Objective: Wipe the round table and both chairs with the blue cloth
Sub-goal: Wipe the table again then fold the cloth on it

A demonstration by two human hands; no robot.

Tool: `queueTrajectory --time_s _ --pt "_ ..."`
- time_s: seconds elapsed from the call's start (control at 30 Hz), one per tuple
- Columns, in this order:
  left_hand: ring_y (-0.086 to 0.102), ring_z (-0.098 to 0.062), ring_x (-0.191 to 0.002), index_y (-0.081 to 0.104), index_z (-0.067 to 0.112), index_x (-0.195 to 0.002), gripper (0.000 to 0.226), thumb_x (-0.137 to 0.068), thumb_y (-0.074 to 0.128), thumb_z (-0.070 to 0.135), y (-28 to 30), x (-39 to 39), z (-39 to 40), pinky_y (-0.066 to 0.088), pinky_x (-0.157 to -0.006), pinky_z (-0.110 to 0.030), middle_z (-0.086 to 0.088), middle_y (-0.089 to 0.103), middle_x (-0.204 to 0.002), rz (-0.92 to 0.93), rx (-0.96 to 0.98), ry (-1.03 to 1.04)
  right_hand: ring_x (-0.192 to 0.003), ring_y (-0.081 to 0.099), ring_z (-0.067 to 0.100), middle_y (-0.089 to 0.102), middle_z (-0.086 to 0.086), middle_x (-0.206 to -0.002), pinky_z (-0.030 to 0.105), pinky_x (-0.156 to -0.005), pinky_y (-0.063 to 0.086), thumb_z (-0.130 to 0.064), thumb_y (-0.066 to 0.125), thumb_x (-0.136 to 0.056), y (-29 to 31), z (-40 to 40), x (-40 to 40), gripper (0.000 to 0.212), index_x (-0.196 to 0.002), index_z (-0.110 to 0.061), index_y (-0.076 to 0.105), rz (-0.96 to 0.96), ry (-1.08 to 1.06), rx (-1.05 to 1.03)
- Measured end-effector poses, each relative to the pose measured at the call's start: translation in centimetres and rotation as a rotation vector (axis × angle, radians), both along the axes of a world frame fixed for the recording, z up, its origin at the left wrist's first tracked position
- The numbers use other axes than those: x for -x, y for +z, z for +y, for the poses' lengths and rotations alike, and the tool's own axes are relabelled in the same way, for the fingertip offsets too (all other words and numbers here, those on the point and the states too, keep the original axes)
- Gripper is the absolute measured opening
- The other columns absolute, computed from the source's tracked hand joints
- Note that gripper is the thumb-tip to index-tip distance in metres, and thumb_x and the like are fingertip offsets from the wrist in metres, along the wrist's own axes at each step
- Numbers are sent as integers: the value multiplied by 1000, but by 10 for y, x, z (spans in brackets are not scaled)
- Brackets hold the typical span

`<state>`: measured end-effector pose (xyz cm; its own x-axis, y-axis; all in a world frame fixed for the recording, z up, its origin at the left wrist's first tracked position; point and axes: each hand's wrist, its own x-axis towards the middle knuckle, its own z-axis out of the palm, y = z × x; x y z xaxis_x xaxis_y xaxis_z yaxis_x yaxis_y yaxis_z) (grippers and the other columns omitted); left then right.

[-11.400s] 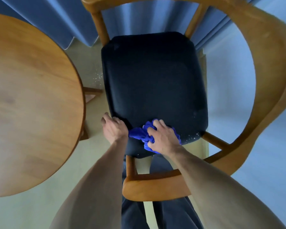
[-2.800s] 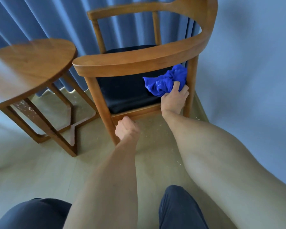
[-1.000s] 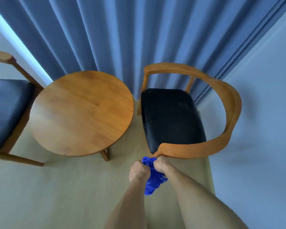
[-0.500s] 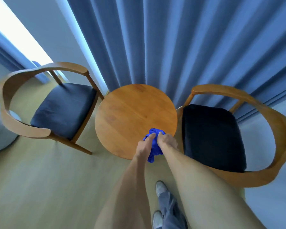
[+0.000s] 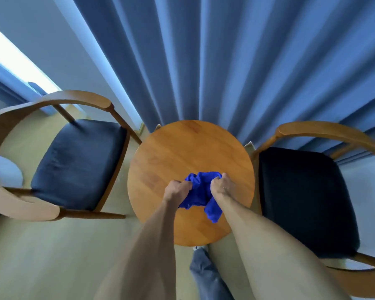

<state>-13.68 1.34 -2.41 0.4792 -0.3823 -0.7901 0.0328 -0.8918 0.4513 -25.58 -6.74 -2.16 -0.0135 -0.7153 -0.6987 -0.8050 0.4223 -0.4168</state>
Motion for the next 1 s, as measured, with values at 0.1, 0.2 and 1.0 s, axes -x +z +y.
queueTrajectory --time_s 0.1,0.2,1.0 --pt "36 -22 -60 41 15 -66 11 -72 50 18 -15 -18 -6 31 -52 -28 -2 42 -66 -12 -22 -93 -126 48 33 49 21 -139 27 -83 33 -15 35 -103 -10 -4 -21 39 -138 1 42 -113 -8 -111" --pt "48 -26 -66 53 13 -74 4 -73 51 10 -31 -39 -8 39 -54 -26 -2 53 -69 -72 -60 -138 -120 54 33 55 19 -132 31 -87 40 -20 38 -101 -21 -8 -50 36 -131 -2 48 -66 -25 -38" --pt "48 -29 -102 61 12 -111 50 -74 45 41 -185 -113 12 34 -98 -40 -6 55 -106 -623 225 -466 -98 57 37 61 14 -104 47 -86 45 -7 65 -75 -189 35 -106 31 -106 -9 65 341 163 678"
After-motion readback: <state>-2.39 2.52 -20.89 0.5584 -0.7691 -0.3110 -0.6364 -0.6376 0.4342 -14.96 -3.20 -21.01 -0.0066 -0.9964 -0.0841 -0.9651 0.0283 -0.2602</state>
